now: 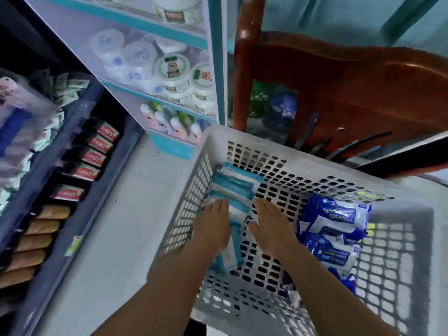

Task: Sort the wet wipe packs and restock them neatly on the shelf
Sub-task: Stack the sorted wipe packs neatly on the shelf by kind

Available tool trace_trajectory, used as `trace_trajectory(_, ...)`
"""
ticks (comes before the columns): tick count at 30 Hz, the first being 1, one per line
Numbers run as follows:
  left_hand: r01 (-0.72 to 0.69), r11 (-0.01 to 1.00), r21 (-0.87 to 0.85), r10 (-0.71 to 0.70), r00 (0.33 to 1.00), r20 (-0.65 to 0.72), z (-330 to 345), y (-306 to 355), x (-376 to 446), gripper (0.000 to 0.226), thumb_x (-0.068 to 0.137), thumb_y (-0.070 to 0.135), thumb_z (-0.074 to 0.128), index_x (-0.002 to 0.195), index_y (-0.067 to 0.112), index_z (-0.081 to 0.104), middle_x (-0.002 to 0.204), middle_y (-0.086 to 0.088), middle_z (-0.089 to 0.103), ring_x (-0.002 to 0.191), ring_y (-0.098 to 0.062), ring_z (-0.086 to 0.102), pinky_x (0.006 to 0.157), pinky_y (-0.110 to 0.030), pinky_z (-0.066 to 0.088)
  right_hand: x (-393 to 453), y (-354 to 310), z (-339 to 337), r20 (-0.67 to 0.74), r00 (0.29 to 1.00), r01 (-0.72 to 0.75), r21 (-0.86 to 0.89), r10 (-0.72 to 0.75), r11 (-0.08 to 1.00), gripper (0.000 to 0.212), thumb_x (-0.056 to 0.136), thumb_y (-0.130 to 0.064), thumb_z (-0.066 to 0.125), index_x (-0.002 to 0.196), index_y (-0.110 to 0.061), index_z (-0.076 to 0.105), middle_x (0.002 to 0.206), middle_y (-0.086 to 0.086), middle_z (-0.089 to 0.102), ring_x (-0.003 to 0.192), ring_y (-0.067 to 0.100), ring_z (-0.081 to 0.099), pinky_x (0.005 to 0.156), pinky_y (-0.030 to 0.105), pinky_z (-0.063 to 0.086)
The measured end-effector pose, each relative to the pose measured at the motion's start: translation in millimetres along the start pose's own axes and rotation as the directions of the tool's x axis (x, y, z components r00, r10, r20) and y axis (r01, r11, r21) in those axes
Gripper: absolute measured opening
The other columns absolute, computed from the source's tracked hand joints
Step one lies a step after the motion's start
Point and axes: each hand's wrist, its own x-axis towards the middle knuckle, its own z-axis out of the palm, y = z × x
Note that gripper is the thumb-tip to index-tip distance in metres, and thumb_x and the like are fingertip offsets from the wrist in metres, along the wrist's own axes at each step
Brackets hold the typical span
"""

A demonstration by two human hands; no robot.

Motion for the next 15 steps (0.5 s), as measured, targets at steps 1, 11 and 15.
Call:
trace_trajectory(1, 0.040, 0.999, -0.026, -0.040, 0.999, -0.004, 5.5, 2.2, 6.3, 0.066, 0.095, 0.024, 0.050, 0.150, 0.014, 0.016, 0.153, -0.004, 0.026, 0.139, -0.022, 0.028, 0.111, -0.037, 0.032, 9.2, 6.2, 1.8, 0.008, 1.000, 0.023, -0.004, -0.023, 1.000, 0.061, 0.097, -0.027, 0.046, 0.149, -0.014, 0.018, 0.155, 0.003, 0.023, 0.142, 0.019, 0.022, 0.115, 0.033, 0.020)
trace_trajectory(11, 0.234, 0.955, -0.183, -0.225, 0.972, 0.069, 62.3, 9.3, 37.0, 0.073, 0.093, 0.008, 0.046, 0.152, 0.011, 0.001, 0.160, -0.007, -0.001, 0.147, -0.023, 0.007, 0.117, -0.034, 0.018, 92.9, 32.2, 38.9, 0.109, 0.973, 0.207, -0.036, -0.202, 0.978, 0.066, 0.092, -0.030, 0.058, 0.147, -0.014, 0.025, 0.153, 0.003, 0.029, 0.142, 0.021, 0.025, 0.114, 0.033, 0.026)
trace_trajectory(15, 0.264, 0.938, -0.226, -0.258, 0.965, 0.054, 66.6, 11.3, 39.8, 0.079, 0.092, 0.010, 0.050, 0.153, 0.013, 0.000, 0.160, -0.004, -0.004, 0.146, -0.027, 0.007, 0.119, -0.038, 0.012, 109.2, 28.9, 56.6, 0.042, 0.957, 0.289, -0.141, -0.286, 0.947, 0.056, 0.089, -0.033, 0.062, 0.139, -0.018, 0.042, 0.139, 0.003, 0.043, 0.130, 0.025, 0.036, 0.104, 0.036, 0.035)
